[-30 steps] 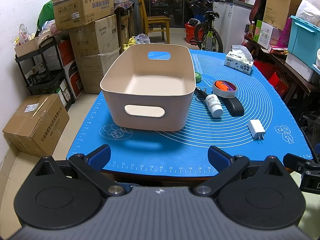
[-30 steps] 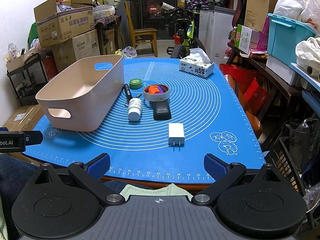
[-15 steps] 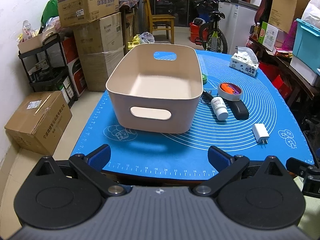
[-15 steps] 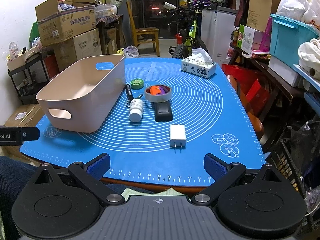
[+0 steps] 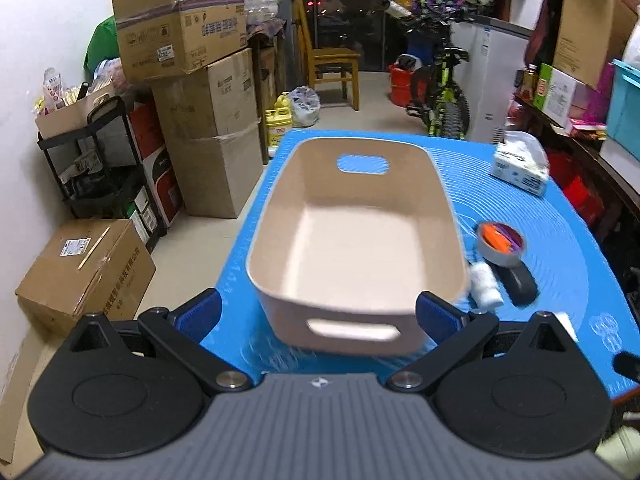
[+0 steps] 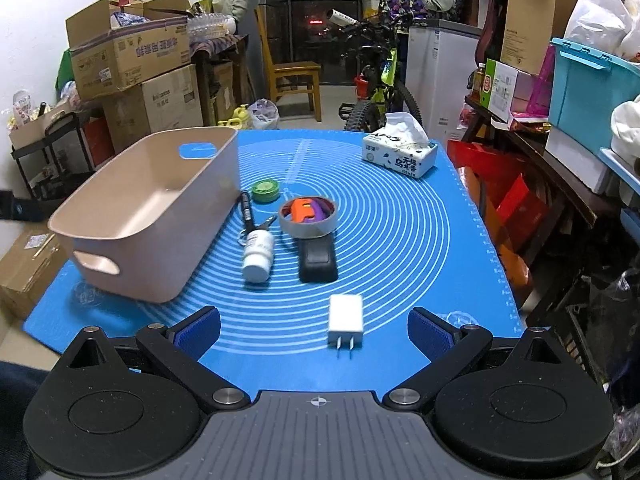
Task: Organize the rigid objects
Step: 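Move the right gripper to the white charger and close on it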
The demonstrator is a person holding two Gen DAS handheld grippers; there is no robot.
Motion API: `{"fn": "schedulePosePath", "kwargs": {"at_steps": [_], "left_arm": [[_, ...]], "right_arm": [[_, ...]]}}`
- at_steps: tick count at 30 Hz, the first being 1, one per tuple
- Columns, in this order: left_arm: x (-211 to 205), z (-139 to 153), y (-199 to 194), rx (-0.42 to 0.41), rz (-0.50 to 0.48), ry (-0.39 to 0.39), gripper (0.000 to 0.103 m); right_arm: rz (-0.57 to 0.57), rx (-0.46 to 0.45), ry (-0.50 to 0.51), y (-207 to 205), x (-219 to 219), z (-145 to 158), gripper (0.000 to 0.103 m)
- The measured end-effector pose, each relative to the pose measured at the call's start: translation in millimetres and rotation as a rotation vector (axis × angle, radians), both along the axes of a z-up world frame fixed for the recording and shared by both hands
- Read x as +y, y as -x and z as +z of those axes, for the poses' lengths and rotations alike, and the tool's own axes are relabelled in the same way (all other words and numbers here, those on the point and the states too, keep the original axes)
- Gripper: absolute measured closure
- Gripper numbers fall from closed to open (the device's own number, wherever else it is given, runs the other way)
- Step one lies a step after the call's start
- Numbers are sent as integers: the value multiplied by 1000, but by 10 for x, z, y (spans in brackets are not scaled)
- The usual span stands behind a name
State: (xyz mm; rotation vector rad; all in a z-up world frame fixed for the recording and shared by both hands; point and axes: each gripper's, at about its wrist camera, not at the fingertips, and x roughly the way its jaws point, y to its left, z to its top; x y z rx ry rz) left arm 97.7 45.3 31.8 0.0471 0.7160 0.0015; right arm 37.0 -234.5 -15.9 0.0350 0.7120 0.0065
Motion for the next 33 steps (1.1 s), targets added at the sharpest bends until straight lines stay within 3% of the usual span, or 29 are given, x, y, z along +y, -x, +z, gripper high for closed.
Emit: {"fn": "schedulePosePath", "kwargs": {"at_steps": [11,15,17,18,23,29,33], "left_arm": [[303,-189,-984,76,75,49,2],[389,-358,-1239,154,78,65,3],[413,-441,-1310,184,76,70,10],[425,-480,-1333,195,73,76,19],[456,-668,-1421,240,45,101,23],[495,-832,-1529,333,26,36,41],[603,-845,-1521,358,41,68,46]], "right_arm": [[9,113,28,-658,-166,-390,4],[-6,150,16,-897,-202,-553,4],[-15,163,16,-1026,-196,-641,4],[-15,166,22,-1052,-188,-670,4],[-19,211,36,-1249,-136,-875,5],[-13,259,51,-1346,-123,-1010,11],[-25,292,51,-1363,-144,-1073,25]]}}
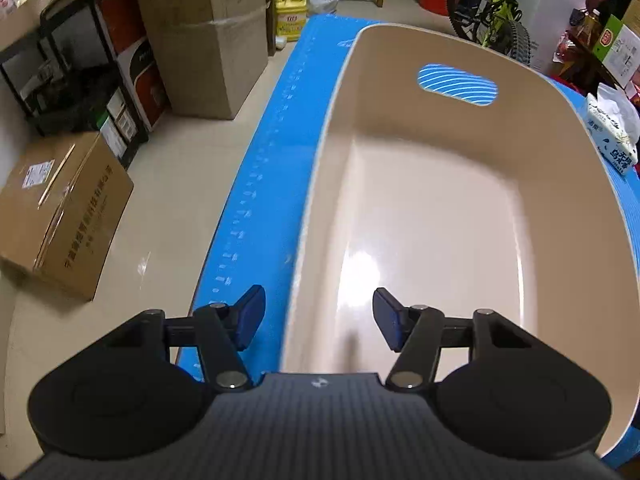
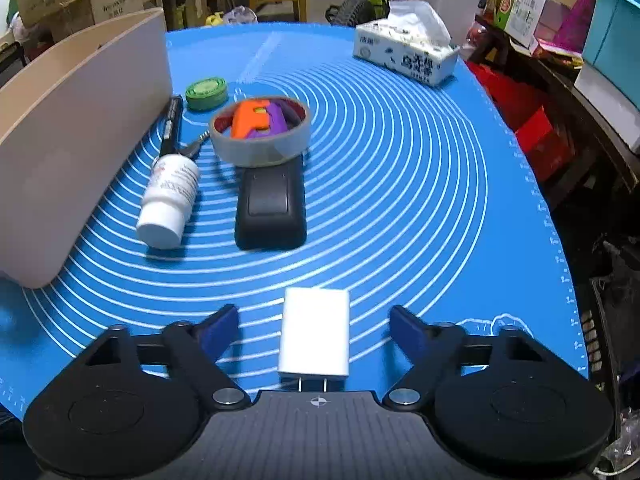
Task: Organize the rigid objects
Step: 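Move the right gripper to the white charger and close on it, then carry the white charger into the beige bin with the right gripper while the left gripper holds the bin rim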
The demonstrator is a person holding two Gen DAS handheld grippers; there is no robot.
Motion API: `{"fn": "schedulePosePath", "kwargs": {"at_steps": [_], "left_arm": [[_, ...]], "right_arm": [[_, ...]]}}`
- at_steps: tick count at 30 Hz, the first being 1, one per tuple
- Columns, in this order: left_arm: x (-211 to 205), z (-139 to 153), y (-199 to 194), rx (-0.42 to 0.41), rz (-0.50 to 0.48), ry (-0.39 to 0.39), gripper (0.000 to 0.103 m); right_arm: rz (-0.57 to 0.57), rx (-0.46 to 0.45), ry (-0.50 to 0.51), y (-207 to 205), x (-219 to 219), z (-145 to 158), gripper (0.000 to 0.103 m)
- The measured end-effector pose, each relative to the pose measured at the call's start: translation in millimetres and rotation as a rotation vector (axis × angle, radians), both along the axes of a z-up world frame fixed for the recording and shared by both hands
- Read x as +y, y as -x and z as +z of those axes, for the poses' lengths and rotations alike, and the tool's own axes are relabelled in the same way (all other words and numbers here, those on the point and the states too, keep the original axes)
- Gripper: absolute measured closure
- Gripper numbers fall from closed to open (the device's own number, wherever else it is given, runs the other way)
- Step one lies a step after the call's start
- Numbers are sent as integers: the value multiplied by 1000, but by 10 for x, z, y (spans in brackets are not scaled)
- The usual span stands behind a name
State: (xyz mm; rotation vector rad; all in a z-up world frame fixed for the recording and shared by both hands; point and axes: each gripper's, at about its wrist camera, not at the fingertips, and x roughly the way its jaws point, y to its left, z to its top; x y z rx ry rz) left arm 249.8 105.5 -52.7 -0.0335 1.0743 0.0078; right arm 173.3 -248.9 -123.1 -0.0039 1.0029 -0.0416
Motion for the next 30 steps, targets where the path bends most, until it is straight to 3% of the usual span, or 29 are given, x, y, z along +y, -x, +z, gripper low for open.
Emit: {"fn": "schedulePosePath", "kwargs": {"at_steps": [4,5,9,12,13,20,30], "left_arm": [[100,-35,10,24,27,12,79],[104,-36,6,25,31,22,81],[81,-9,-4,16,31,22,83],[72,4,-22,10,24,27,89],[68,4,-14,9,20,28,97],[83,-15,-13,8,12,41,97],[72,-28,-11,11,12,37,97]], "right_arm": [[-12,7,-19,22,-8,-29,34],[-16,4,-28,28,-5,-24,35],[-25,-6,-10,47,57,3,58],[-21,-3,16,42,94,17,60],[-21,-2,16,38,96,26,60],[-15,-99,13,-22,140,324,60],[109,-317,-32,-389,466,1148,60]]}}
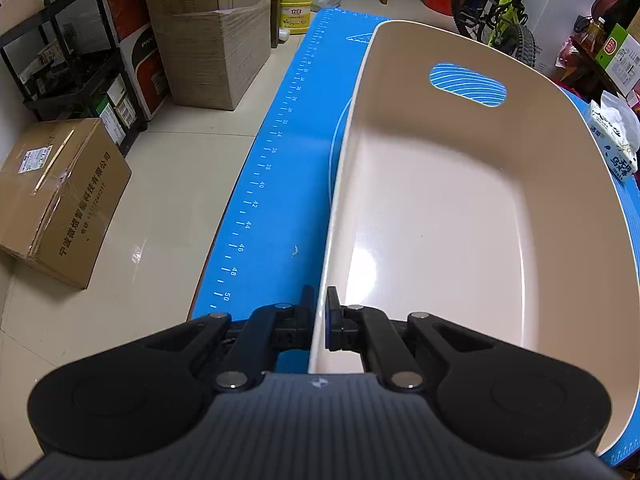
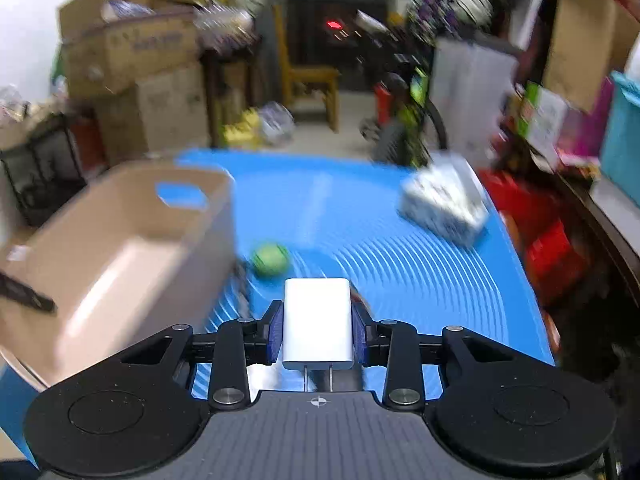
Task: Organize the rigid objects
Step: 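Carry the white charger into the beige bin with the right gripper while the left gripper holds the bin rim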
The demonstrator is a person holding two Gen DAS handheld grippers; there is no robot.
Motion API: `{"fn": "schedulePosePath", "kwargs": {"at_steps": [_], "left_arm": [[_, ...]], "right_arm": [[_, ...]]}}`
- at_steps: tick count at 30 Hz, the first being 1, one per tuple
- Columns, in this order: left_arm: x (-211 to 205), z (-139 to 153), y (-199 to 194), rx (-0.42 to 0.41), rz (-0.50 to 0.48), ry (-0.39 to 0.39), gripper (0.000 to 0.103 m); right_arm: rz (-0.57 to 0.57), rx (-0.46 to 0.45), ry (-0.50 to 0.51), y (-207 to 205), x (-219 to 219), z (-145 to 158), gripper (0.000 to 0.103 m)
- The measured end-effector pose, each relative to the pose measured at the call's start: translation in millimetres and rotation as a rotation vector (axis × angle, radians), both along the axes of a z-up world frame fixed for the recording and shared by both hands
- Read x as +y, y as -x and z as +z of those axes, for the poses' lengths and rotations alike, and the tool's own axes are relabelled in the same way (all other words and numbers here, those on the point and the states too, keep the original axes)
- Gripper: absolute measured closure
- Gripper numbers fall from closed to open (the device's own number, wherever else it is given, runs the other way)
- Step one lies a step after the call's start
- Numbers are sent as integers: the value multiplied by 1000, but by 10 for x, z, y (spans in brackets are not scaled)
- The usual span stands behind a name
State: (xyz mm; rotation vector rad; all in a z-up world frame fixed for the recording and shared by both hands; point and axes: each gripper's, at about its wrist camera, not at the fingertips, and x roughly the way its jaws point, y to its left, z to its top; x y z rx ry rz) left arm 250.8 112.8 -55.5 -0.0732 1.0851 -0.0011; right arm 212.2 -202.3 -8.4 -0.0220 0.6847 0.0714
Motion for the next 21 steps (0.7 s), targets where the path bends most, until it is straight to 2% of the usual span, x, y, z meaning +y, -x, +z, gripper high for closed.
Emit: {"fn": "schedulePosePath", "kwargs": {"at_steps": [5,10,16,21], "left_arm": [[-1,1,1,0,0,0,97],[-4,1,3,0,-1,-2,97],[4,-3,1,0,-3,-5,97],[-1,-2,2,0,-2,-5,97]], "right_arm": [[101,-53,-52,-226,357,228,60],[202,-41,-91,-422,765,208,60],[283,31,-95,-504,1202,11,60],[339,128,-39,-554,1482,-229,60]]}}
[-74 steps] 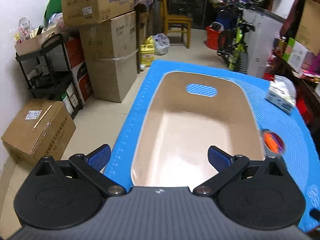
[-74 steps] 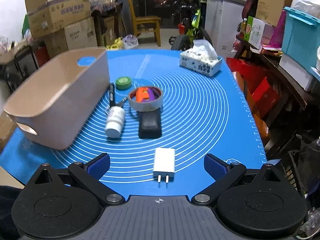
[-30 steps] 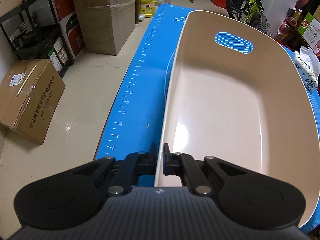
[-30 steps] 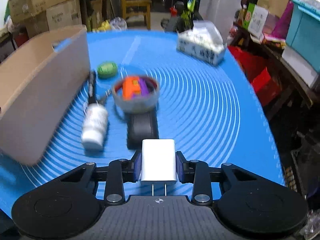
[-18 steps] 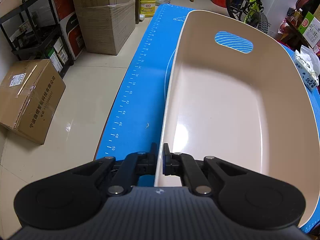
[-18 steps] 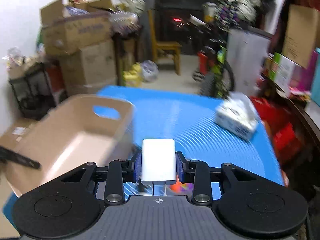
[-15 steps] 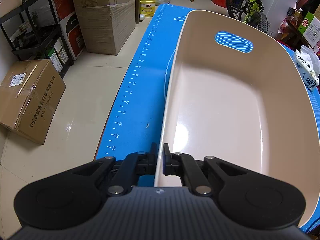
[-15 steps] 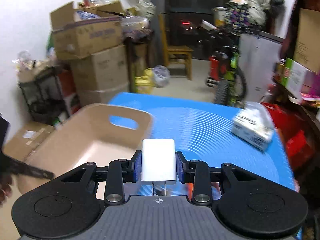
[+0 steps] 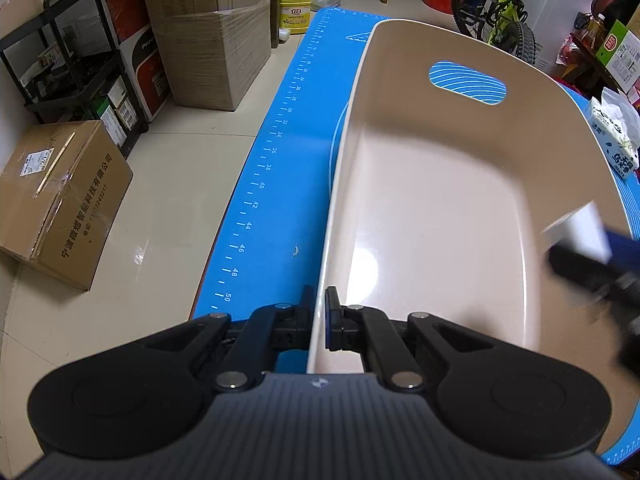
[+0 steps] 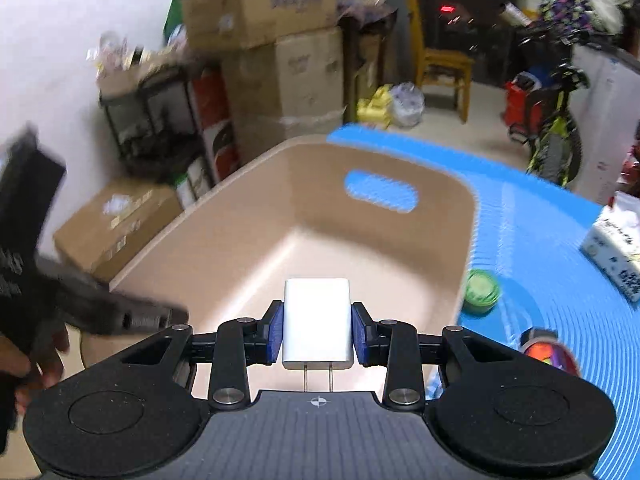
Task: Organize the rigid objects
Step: 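Carry the white charger into the beige bin with the right gripper while the left gripper holds the bin rim, then move the right gripper to the tape roll and grasp its edge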
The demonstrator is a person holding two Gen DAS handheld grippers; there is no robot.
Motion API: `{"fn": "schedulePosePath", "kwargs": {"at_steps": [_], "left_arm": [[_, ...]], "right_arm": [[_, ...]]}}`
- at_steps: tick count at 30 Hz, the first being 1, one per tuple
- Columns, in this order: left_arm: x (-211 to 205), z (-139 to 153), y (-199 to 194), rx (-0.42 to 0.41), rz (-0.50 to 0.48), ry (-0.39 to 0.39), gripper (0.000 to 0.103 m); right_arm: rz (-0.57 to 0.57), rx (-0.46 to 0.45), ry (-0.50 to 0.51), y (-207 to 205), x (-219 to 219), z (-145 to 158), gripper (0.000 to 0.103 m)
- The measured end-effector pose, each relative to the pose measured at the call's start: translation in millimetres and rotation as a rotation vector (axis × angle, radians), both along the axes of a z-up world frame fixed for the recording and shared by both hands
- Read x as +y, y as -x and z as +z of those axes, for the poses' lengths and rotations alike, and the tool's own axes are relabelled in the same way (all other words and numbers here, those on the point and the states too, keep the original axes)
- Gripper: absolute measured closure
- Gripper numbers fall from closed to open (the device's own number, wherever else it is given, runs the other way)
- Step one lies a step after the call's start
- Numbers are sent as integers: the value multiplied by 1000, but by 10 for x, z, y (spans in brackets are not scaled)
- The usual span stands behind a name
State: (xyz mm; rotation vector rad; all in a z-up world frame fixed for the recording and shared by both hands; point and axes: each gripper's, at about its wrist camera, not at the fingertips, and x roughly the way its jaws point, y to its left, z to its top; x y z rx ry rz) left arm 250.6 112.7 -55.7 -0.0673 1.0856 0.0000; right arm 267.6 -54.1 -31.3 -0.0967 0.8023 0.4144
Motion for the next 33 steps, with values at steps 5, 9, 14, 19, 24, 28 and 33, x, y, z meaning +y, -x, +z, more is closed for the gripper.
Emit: {"fn": "schedulePosePath", "kwargs": {"at_steps": [5,9,14,19,24,28,33], "left_arm": [[8,-2,-4,0,-2,-5,97],[5,-2,-5,1,-1,-4,97],[3,1,-5,-2,-1,-8,96],[-1,4,-3,-3,-1,-11,96],[-11,4,-3,-3,0,-12,96],[-11,3,-3,-3,0,-12,96],[-12,2,-2,-3,0,-12,96]], "right_arm": [[50,78,69,-21,246,-178,60],[67,111,101,-22,330,-255,61],[59,59,75,17,254,-190,45],[55,-48,46,117,85,109,33],[27,-141,54,195,-159,347,25],[-39,-168,49,185,-477,426,21],[-138,-159,87,122,-918,376,21]]}}
